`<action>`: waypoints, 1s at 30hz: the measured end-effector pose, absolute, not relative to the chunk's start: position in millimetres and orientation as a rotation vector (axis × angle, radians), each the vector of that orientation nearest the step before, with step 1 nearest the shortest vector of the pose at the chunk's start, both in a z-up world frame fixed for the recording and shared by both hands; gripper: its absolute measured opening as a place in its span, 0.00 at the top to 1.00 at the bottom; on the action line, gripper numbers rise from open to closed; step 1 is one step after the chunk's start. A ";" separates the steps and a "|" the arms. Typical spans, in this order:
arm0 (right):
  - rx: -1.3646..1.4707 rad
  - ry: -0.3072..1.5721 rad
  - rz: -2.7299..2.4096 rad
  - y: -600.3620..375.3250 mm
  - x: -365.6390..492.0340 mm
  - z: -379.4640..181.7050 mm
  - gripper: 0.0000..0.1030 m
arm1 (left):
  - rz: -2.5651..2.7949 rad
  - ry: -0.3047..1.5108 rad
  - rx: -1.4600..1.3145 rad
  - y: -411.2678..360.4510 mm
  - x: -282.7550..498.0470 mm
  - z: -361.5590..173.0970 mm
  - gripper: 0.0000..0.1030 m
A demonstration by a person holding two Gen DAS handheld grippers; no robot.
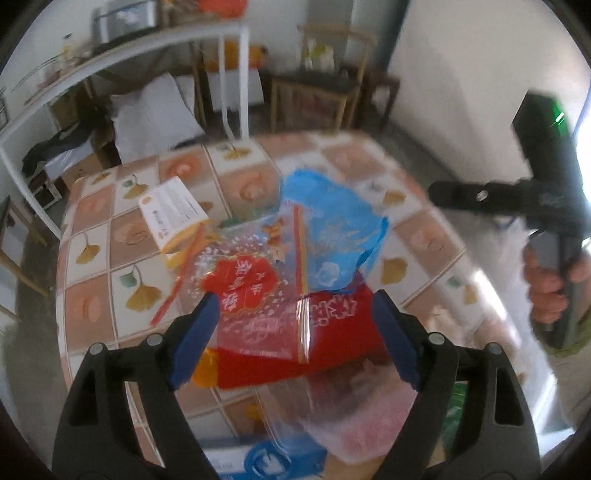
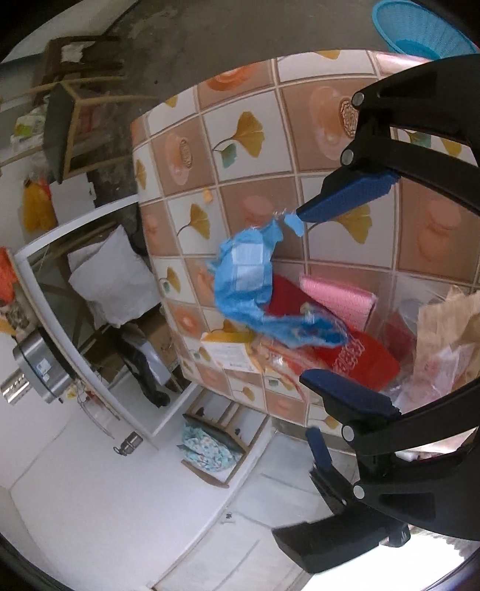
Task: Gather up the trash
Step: 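Grasp the clear red-printed bag with the left tool while the right tool grasps the blue bag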
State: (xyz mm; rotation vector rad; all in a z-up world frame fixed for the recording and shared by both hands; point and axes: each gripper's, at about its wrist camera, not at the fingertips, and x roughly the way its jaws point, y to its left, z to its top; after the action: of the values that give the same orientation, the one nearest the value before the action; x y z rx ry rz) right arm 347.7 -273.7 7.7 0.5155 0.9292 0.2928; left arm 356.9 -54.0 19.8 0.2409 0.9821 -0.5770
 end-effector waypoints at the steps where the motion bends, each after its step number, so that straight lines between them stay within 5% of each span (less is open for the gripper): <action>1: 0.520 0.934 0.292 -273.5 349.2 4.4 0.22 | -0.563 0.998 0.271 -60.8 360.0 12.5 0.22; 4: 0.532 0.948 0.302 -274.5 356.8 -3.9 0.22 | -0.522 1.041 0.372 -77.1 369.3 -4.2 0.25; 18: 0.584 0.951 0.348 -277.7 371.9 -9.5 0.22 | -0.431 1.054 0.445 -68.4 374.2 -23.5 0.87; 30: 0.526 0.976 0.431 -254.7 434.7 -12.4 0.06 | -0.400 0.962 0.317 -37.1 366.2 -1.8 0.96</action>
State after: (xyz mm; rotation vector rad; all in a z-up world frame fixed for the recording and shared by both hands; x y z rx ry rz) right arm 434.7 -254.7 -12.4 0.5264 0.9765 0.4313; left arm 366.2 -37.1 -1.8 0.3172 0.9624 -0.4001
